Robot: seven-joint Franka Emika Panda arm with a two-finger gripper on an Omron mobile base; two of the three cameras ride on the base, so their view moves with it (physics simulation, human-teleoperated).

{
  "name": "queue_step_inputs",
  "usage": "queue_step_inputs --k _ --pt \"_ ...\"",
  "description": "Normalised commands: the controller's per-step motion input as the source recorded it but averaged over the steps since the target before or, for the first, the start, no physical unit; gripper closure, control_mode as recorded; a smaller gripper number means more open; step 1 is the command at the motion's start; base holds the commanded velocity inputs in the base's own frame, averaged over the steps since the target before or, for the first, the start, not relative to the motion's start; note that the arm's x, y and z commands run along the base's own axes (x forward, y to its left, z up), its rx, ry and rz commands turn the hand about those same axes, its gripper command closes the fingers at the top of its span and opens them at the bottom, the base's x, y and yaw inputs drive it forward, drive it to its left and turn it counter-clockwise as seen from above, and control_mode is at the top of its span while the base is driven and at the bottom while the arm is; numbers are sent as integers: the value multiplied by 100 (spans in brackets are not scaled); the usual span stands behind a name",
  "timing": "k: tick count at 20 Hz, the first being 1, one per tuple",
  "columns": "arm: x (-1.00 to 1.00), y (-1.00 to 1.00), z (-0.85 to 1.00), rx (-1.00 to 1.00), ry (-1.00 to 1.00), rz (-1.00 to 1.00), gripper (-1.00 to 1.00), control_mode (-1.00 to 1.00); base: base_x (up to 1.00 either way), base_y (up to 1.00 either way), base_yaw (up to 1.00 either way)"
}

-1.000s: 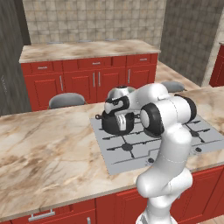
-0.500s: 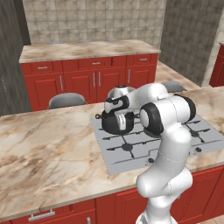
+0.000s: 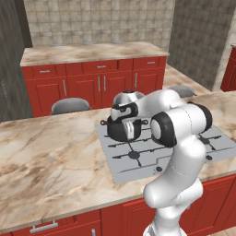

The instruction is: Pick the kettle from the cabinet and place it on a stove burner. Then pick the pot from the counter and place it on another stove burner. Finally, turn both burners on.

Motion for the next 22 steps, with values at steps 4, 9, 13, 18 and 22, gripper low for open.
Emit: queue_step_inputs --k 4,9,13,18,22 --pt "-19 0 26 0 0 0 -100 -100 0 0 0" --pt "-1 0 35 -2 0 0 -100 -100 0 0 0" --pt "-1 0 35 -2 0 0 -100 -100 0 0 0" --pt "-1 0 31 -2 0 0 -100 -100 0 0 0" --pt "-14 -1 30 -1 0 -3 -100 -100 0 0 0"
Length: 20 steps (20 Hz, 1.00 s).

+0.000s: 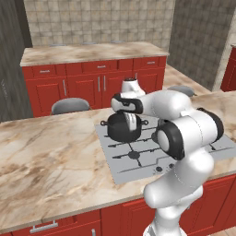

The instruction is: Pick the kettle from the cabinet and place it on a stove burner. Then pick the pot from the counter and place it on another stove burner. Finally, turn both burners on.

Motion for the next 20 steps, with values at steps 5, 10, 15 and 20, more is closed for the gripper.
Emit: queue_step_inputs --k 5,10,15,20 --pt "-34 -6 15 0 0 -5 -100 -100 0 0 0" --pt "-54 -6 12 0 0 -10 -100 -100 0 0 0" --pt "-50 -5 21 0 0 -14 -100 -100 0 0 0" --pt "-44 -6 31 0 0 -17 -100 -100 0 0 0"
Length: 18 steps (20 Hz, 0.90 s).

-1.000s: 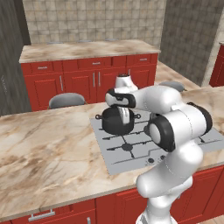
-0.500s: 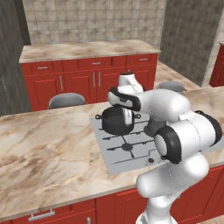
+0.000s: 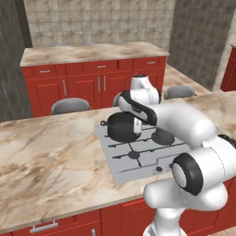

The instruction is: Pick the kettle from the cabinet and place it on a stove burner. Then pick the pot from the counter and place it on another stove burner. Finally, turn both burners on.

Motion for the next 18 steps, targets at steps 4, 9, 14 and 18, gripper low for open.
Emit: queue_step_inputs --k 4,9,14,18 --pt "-43 -5 27 0 0 -20 -100 -100 0 0 0" --pt "-43 -9 16 0 0 -22 -100 -100 0 0 0" --pt "-47 -10 4 0 0 -23 -100 -100 0 0 0" --pt "-50 -11 0 0 0 -24 -100 -100 0 0 0"
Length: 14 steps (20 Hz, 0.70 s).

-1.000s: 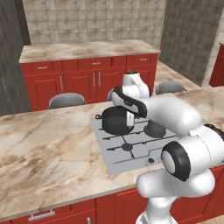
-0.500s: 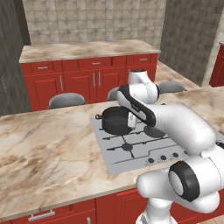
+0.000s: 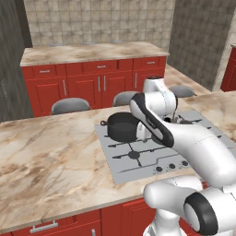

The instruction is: Pick the kettle from the cabinet and place it on a stove burner. Then pick the pot from the counter and place it on another stove burner. Finally, turn both burners on.

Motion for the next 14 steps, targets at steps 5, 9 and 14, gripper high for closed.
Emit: queue_step_inputs --k 5,9,14 --pt "-46 -14 0 0 1 -24 -100 -100 0 0 0" --pt "-34 -17 -7 0 2 -20 -100 -100 0 0 0" --pt "-10 -18 -15 0 2 -11 -100 -100 0 0 0"
